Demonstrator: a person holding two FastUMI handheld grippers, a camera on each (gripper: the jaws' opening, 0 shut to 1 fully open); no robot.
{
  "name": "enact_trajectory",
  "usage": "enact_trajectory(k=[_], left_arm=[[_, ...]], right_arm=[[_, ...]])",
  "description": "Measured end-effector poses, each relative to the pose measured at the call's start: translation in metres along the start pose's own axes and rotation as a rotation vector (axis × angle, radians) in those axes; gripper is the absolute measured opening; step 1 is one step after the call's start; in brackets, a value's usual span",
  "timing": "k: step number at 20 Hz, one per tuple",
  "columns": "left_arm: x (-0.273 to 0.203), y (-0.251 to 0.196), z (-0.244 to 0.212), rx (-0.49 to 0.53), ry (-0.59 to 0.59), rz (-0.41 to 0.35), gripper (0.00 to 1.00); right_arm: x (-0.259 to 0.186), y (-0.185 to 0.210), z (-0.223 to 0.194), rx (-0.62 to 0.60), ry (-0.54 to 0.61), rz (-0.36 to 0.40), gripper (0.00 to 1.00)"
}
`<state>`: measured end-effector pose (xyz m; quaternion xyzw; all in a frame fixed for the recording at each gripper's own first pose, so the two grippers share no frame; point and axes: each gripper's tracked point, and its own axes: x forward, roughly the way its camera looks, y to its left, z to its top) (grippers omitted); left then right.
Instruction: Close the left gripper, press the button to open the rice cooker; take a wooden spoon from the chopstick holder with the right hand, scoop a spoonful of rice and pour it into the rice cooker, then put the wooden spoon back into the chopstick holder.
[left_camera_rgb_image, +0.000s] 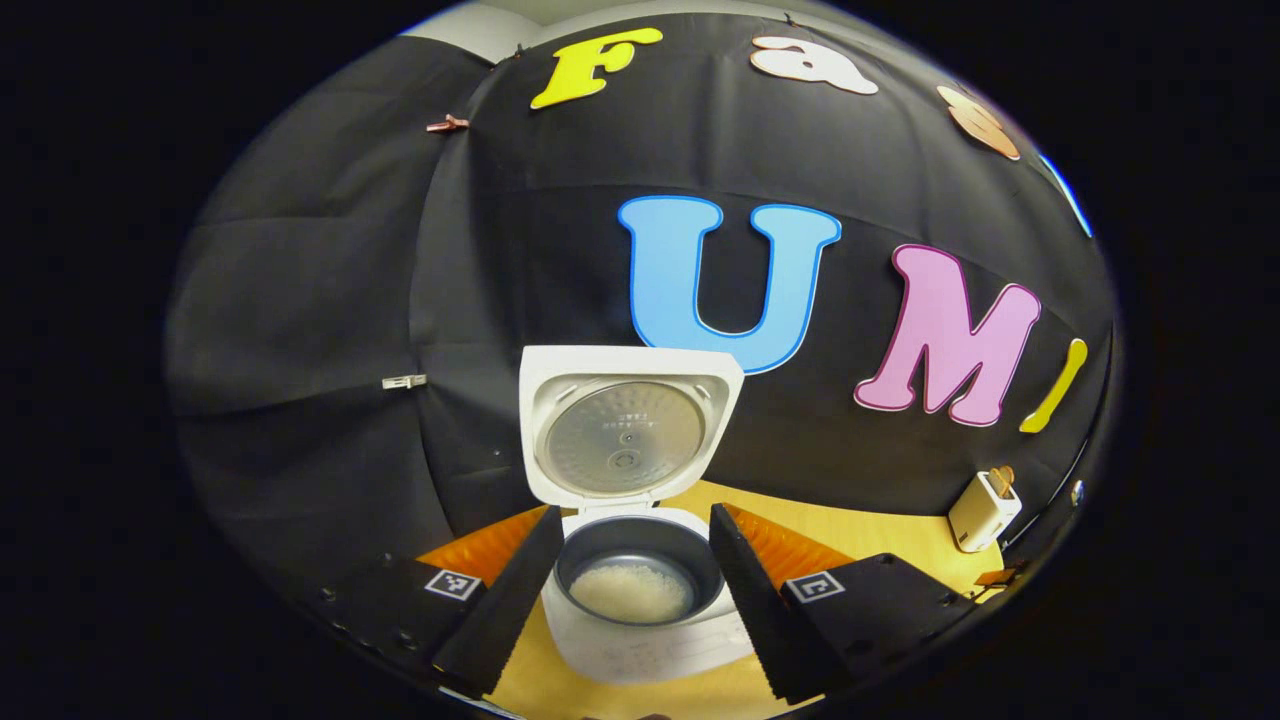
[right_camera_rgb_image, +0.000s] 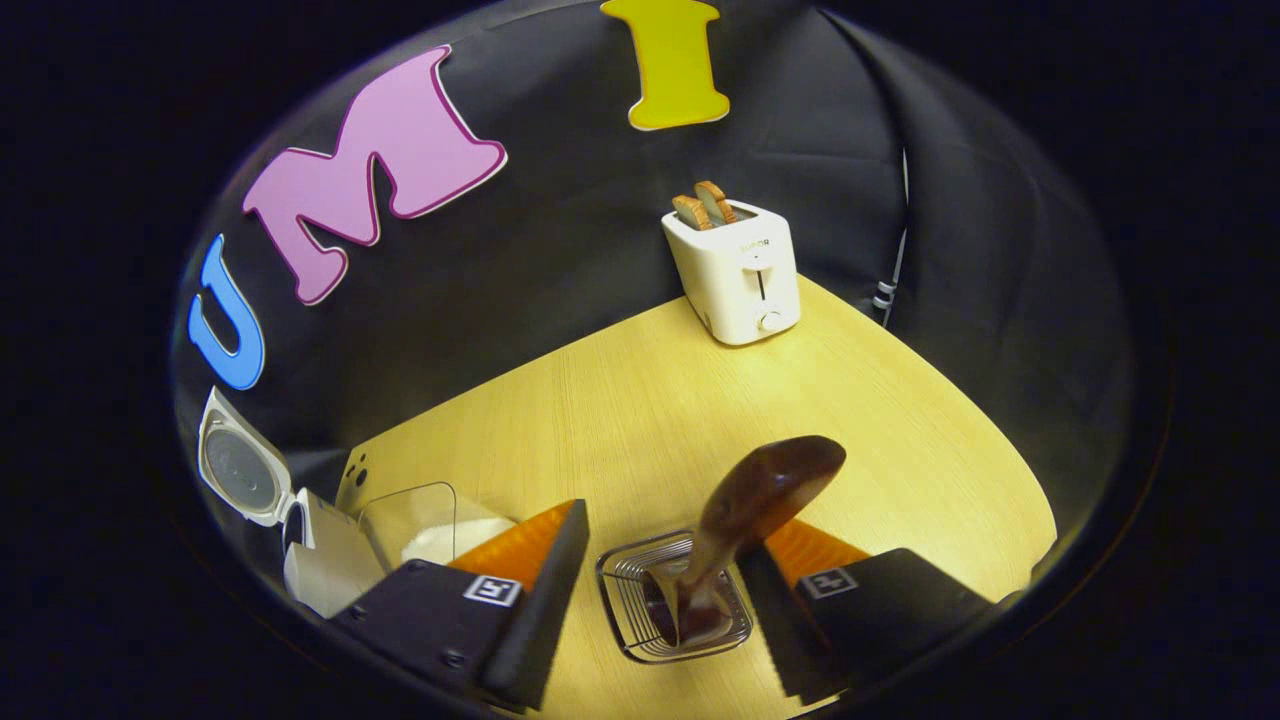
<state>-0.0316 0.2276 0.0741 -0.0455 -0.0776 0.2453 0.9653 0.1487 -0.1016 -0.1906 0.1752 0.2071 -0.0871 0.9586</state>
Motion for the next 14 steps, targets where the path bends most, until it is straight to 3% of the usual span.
enact_trajectory(k=[1, 2, 6, 11, 14], left_arm=[[0.004, 0.000, 0.006, 0.009, -0.004, -0.002, 0.95], [0.007, 0.002, 0.009, 0.019, 0.001, 0.003, 0.95], [0.026, 0.010, 0.041, 0.044, -0.011, 0.010, 0.95], [0.058, 0.027, 0.113, 0.055, -0.143, 0.019, 0.94], [0.088, 0.032, 0.137, 0.068, -0.138, 0.035, 0.94]], right_arm=[[-0.005, -0.002, 0.002, 0.006, -0.003, -0.008, 0.92], [-0.011, -0.002, 0.003, 0.012, -0.002, -0.016, 0.97], [-0.047, -0.010, 0.005, 0.036, -0.061, -0.072, 0.99], [-0.088, -0.024, 0.001, -0.007, -0.112, -0.124, 0.98], [-0.110, -0.034, -0.009, -0.006, -0.112, -0.156, 0.99]])
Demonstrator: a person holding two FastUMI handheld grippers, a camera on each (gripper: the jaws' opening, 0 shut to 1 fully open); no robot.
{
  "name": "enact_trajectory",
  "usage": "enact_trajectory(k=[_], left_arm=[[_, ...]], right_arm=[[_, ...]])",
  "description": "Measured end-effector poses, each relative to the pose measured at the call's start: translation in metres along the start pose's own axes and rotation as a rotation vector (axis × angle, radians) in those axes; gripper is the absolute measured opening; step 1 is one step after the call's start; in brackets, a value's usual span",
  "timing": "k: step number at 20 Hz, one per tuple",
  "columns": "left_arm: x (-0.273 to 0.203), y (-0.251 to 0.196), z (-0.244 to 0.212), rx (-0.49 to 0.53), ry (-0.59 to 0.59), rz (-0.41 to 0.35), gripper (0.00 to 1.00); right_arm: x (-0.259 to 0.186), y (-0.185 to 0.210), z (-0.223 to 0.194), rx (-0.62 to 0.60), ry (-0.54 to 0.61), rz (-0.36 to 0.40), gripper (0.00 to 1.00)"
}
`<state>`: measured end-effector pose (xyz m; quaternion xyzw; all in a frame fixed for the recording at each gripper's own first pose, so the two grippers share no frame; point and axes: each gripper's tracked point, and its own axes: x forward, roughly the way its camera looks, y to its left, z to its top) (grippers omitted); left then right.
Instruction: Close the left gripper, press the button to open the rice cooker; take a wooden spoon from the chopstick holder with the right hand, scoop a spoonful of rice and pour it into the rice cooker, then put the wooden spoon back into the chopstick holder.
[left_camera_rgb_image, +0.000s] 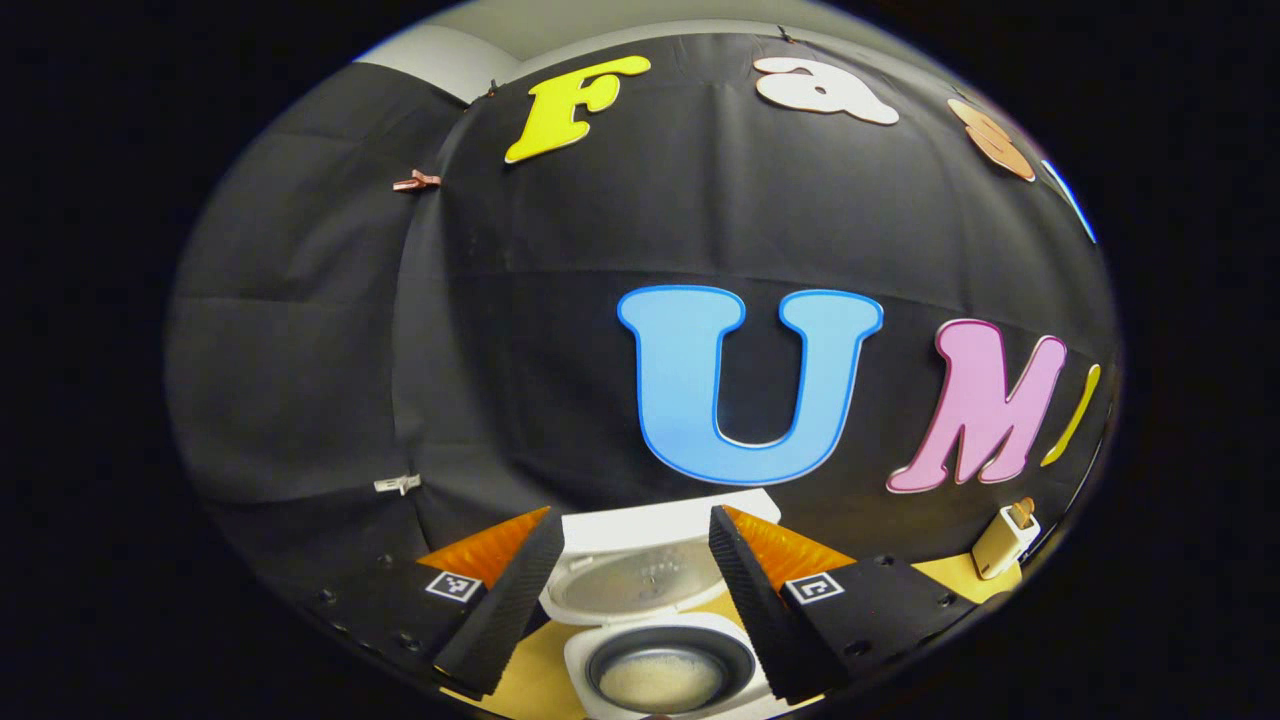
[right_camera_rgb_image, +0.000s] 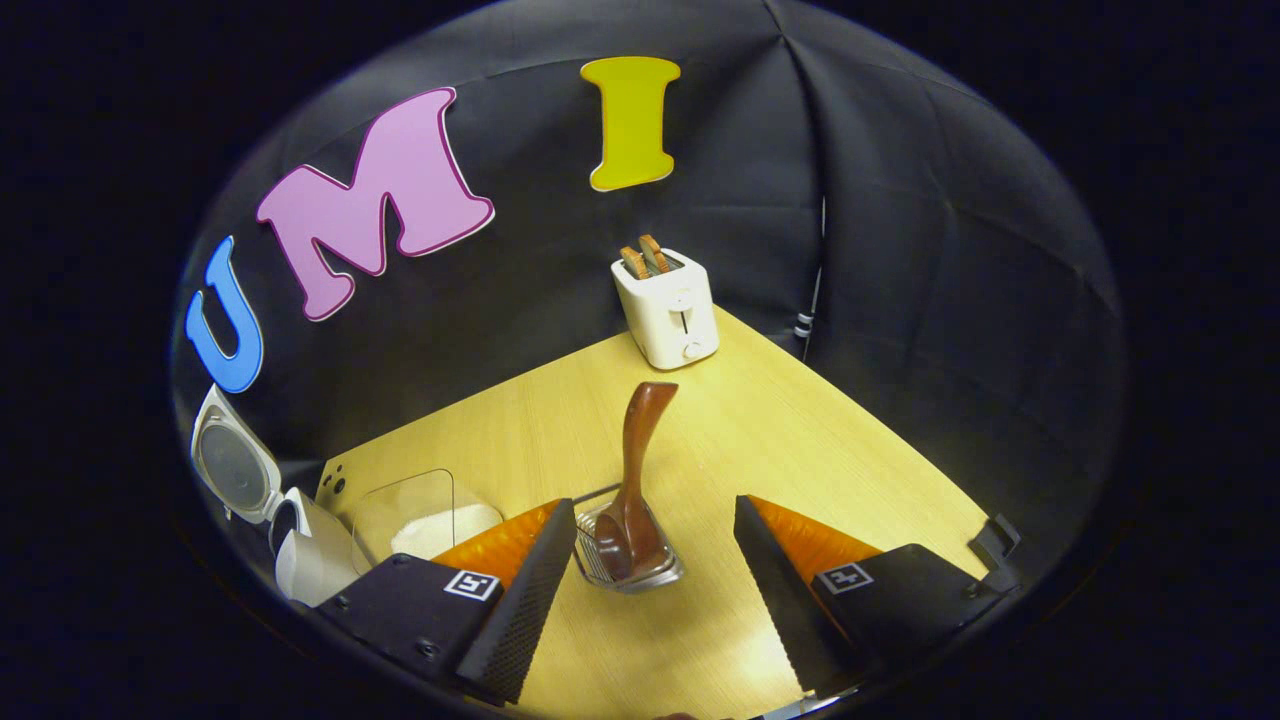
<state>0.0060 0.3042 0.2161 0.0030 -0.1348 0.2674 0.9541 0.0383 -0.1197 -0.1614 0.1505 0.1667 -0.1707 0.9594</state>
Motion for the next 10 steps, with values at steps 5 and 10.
enact_trajectory(k=[5, 10], left_arm=[[0.065, -0.004, 0.002, -0.032, 0.071, -0.016, 0.94], [0.120, -0.008, -0.033, -0.072, 0.193, -0.040, 0.94]], right_arm=[[-0.036, -0.016, -0.022, 0.025, 0.025, -0.046, 0.99], [-0.061, -0.028, -0.026, 0.018, 0.018, -0.087, 0.99]])
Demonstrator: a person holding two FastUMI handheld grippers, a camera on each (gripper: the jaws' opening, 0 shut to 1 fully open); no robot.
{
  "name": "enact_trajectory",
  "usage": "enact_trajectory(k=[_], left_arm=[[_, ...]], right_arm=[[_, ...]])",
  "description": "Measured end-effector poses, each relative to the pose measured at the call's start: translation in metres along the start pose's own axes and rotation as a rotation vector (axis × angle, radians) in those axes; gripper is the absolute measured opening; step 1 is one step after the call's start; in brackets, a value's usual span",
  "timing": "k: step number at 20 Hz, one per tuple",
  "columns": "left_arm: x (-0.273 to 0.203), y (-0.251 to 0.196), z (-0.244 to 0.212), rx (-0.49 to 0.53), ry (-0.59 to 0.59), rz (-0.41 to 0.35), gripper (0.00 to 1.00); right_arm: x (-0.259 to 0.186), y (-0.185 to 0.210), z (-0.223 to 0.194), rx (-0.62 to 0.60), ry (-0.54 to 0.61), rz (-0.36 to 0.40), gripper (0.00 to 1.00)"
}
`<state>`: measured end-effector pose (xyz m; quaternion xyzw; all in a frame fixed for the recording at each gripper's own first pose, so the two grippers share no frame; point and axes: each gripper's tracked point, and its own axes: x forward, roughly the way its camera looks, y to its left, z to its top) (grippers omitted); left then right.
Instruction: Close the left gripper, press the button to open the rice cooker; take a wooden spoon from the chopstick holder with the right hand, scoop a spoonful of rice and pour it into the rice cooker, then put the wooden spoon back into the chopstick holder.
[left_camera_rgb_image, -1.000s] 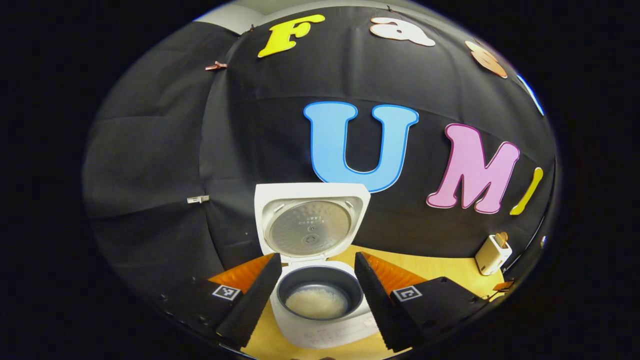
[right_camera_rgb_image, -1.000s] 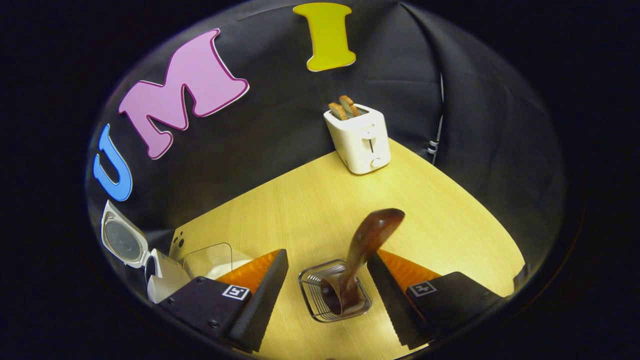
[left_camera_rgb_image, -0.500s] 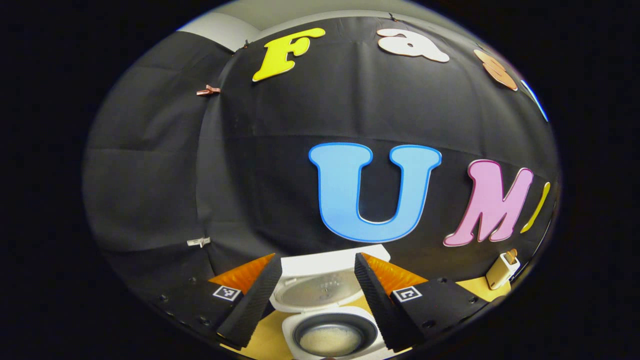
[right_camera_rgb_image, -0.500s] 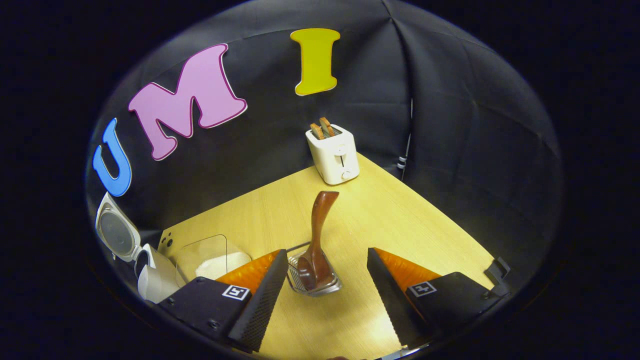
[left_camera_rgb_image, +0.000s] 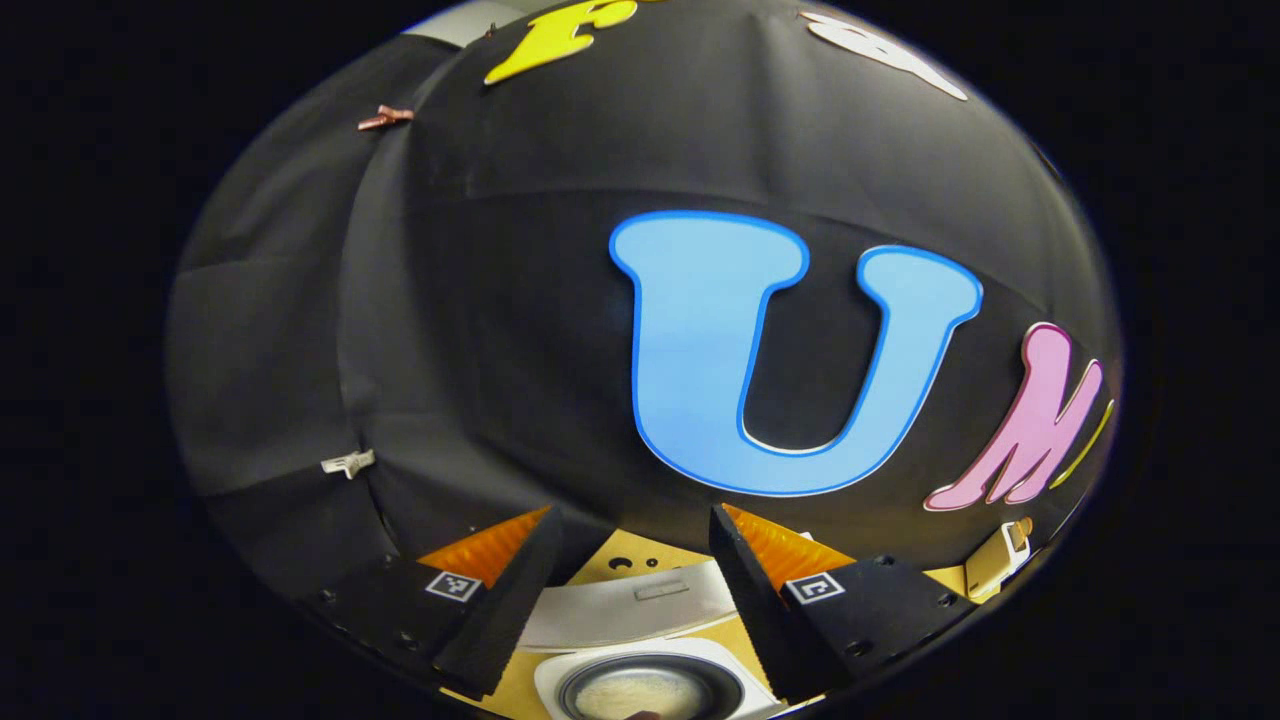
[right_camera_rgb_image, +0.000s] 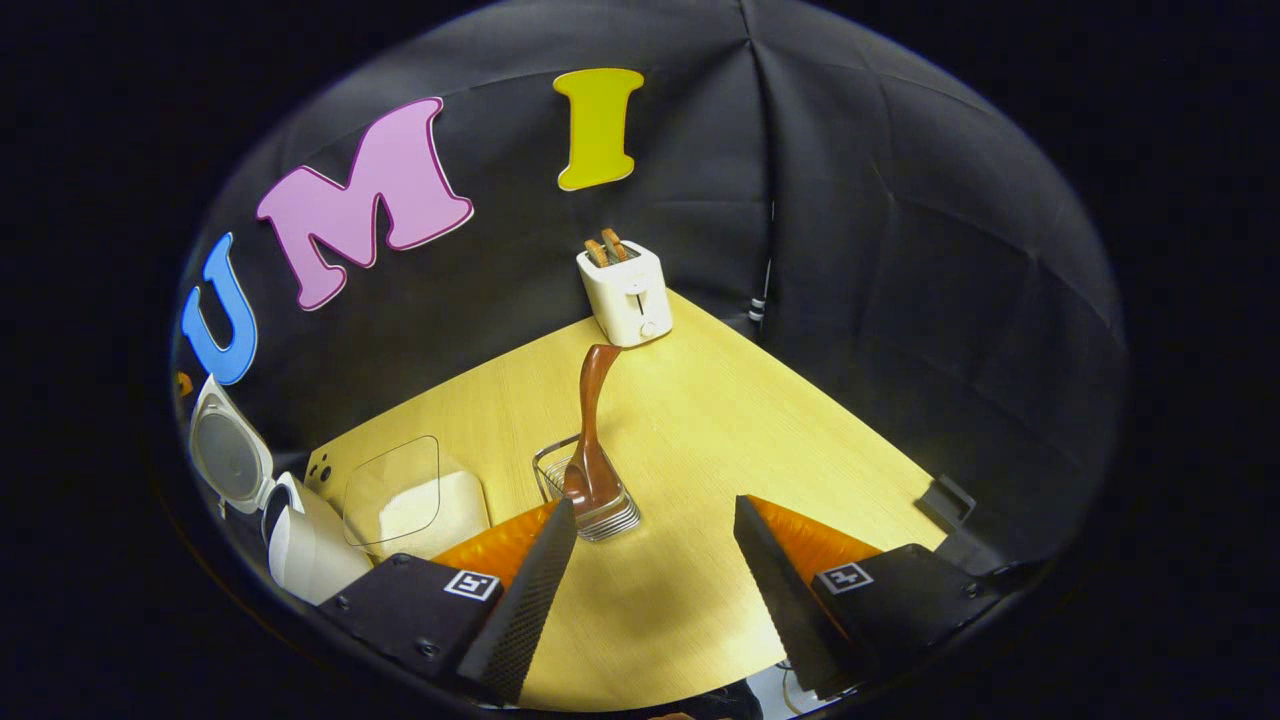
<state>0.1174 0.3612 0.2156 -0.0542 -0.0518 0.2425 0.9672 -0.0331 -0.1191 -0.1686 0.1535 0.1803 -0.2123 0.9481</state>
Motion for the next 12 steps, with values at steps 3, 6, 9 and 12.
enact_trajectory(k=[3, 6, 9, 12], left_arm=[[0.019, -0.002, -0.022, 0.030, 0.092, 0.016, 0.94], [0.018, -0.003, -0.027, 0.030, 0.119, 0.019, 0.97], [0.013, -0.006, -0.032, 0.008, 0.153, 0.001, 0.97], [-0.016, -0.019, -0.047, -0.051, 0.187, -0.025, 0.98]], right_arm=[[-0.002, 0.004, -0.004, 0.020, 0.005, 0.004, 0.99], [0.002, 0.008, -0.012, 0.016, 0.020, 0.013, 0.99], [0.012, 0.017, -0.021, 0.020, 0.047, 0.031, 0.99], [0.025, 0.030, -0.027, 0.014, 0.072, 0.062, 0.99]])
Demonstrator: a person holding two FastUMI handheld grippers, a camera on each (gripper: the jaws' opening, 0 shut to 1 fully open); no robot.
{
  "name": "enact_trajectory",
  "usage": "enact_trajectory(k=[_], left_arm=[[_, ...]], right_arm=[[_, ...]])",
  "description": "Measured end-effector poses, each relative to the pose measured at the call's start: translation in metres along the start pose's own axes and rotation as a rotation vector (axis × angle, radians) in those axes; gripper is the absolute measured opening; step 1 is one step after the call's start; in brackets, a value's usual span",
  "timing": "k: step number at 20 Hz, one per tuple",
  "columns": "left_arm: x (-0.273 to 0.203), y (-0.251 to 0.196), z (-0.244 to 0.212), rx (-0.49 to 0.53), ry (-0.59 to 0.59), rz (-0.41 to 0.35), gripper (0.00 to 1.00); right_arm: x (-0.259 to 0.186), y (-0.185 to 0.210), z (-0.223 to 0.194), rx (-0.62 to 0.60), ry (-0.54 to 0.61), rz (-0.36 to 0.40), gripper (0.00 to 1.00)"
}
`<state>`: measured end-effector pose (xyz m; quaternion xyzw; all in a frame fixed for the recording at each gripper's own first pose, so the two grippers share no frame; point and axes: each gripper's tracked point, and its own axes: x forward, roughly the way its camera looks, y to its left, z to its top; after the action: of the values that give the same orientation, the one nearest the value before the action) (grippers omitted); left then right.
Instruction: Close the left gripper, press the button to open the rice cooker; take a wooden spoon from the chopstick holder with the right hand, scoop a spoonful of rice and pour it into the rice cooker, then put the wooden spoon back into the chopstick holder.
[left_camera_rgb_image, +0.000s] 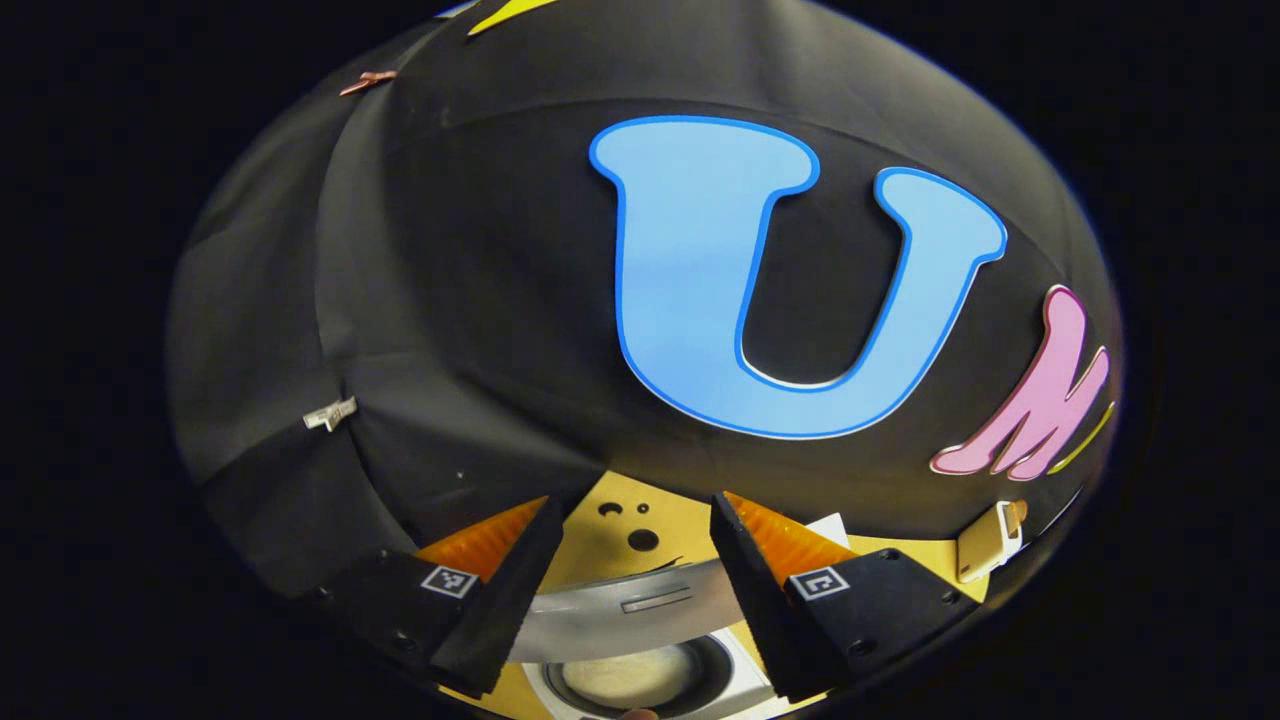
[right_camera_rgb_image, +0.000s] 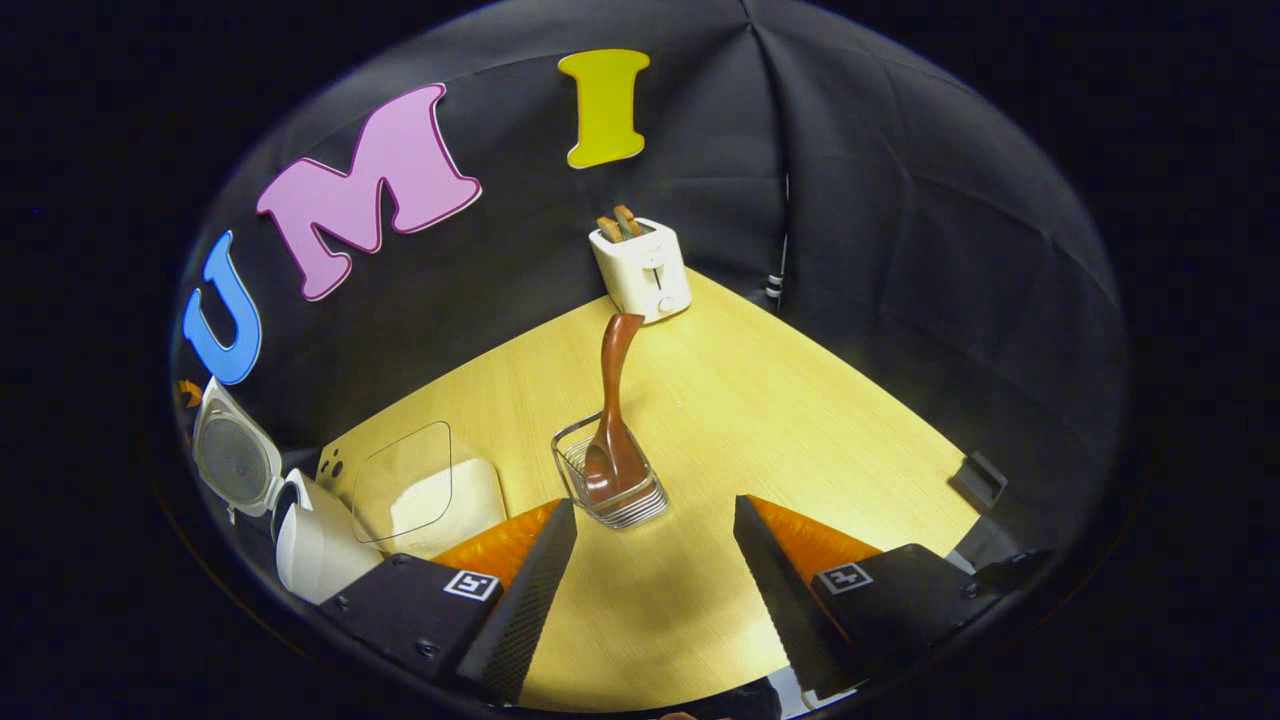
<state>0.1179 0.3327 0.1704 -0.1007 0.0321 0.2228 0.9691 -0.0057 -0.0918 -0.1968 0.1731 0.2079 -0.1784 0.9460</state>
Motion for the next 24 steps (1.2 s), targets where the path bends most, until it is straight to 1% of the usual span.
enact_trajectory(k=[2, 5, 10, 13, 17, 19, 24], left_arm=[[-0.010, -0.004, -0.015, 0.001, 0.020, -0.011, 0.98], [-0.032, -0.014, -0.050, 0.022, 0.067, -0.018, 0.98], [-0.061, -0.025, -0.122, 0.021, 0.153, 0.002, 0.98], [-0.065, -0.030, -0.156, 0.019, 0.153, 0.010, 0.98], [-0.063, -0.031, -0.185, 0.040, 0.121, 0.047, 0.98], [-0.062, -0.031, -0.201, 0.058, 0.123, 0.067, 0.98], [-0.053, -0.031, -0.229, 0.085, 0.106, 0.098, 0.98]], right_arm=[[0.010, 0.009, -0.005, -0.015, 0.020, 0.022, 0.99], [0.026, 0.021, -0.014, -0.049, 0.051, 0.053, 0.99], [0.041, 0.040, -0.019, -0.071, 0.088, 0.113, 0.99], [0.044, 0.048, -0.025, -0.100, 0.114, 0.146, 0.99], [0.048, 0.051, -0.034, -0.140, 0.155, 0.178, 0.99], [0.047, 0.052, -0.039, -0.161, 0.171, 0.194, 0.99], [0.050, 0.048, -0.040, -0.192, 0.184, 0.209, 0.99]])
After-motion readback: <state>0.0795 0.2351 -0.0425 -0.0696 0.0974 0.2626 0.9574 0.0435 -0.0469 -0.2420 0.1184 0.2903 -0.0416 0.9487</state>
